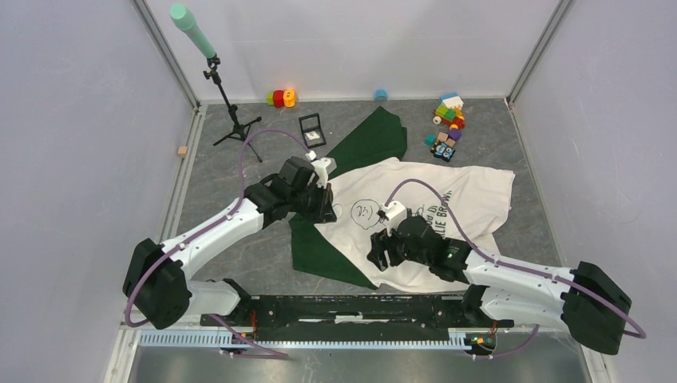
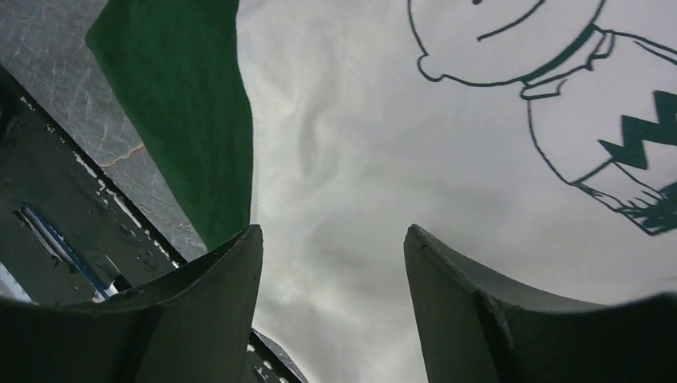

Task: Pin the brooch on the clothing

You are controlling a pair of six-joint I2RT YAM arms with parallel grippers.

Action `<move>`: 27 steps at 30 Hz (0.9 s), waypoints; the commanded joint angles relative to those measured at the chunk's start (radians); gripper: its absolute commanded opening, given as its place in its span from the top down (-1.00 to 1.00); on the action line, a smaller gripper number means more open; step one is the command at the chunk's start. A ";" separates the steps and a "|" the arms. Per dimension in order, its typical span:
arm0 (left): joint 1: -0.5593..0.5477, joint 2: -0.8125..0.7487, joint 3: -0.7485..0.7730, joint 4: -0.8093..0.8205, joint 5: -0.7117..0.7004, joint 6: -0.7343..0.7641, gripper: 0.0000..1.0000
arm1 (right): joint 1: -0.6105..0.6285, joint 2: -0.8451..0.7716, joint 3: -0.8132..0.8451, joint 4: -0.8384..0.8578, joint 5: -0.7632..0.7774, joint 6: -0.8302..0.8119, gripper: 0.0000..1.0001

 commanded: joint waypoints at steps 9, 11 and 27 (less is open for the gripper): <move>0.017 -0.066 0.000 0.012 -0.061 0.027 0.96 | 0.146 0.177 0.105 0.170 0.191 -0.031 -0.20; 0.017 -0.070 -0.006 0.011 -0.067 0.027 0.96 | 0.147 0.218 0.127 0.187 0.201 -0.055 -0.16; 0.028 -0.084 -0.003 -0.001 -0.085 0.030 0.96 | 0.150 0.468 0.241 0.239 0.209 -0.105 0.17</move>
